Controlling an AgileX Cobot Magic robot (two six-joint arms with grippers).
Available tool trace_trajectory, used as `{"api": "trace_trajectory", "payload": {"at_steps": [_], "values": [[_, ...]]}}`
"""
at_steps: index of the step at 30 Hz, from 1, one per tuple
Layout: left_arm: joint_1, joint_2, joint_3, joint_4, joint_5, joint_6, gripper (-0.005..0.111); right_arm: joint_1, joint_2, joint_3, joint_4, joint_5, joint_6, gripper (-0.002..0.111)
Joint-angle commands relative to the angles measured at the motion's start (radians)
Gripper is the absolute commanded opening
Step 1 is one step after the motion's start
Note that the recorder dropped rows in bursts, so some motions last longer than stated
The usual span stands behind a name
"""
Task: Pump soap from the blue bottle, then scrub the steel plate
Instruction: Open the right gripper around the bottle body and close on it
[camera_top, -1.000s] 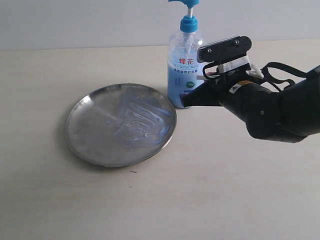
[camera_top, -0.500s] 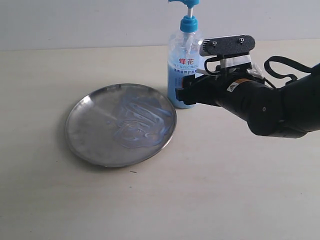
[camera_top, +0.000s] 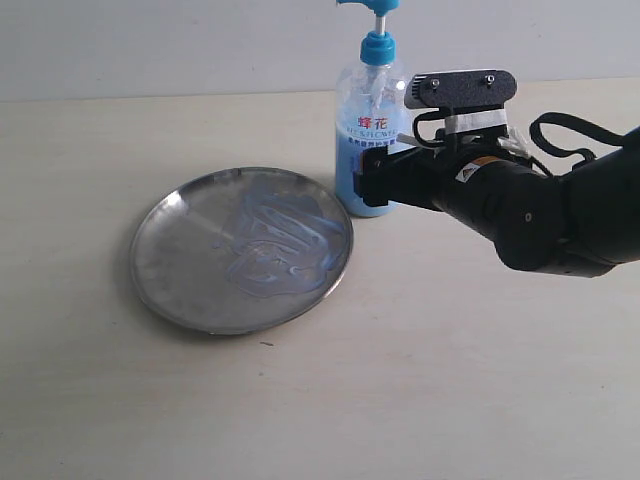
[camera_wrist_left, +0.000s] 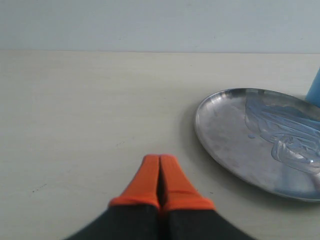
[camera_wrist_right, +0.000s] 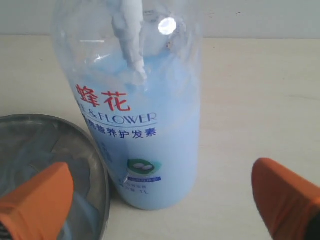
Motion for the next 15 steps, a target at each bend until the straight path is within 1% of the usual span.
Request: {"api": "trace_trajectory", "payload": {"at_steps": [1, 7, 11, 15], "values": [[0.001, -0.006, 0.003, 0.0, -0.014, 0.005, 0.0, 0.001, -0.011, -0.006, -0.003, -0.018, 0.003, 0.093], [0.001, -0.006, 0.003, 0.0, -0.014, 0.005, 0.0, 0.001, -0.011, -0.006, 0.004, -0.037, 0.008, 0.093], [0.001, -0.006, 0.003, 0.0, -0.014, 0.005, 0.0, 0.001, -0.011, -0.006, 0.002, -0.037, 0.067, 0.093], [0.001, -0.006, 0.003, 0.0, -0.014, 0.005, 0.0, 0.001, -0.005, -0.006, -0.117, -0.051, 0.067, 0.093]]}}
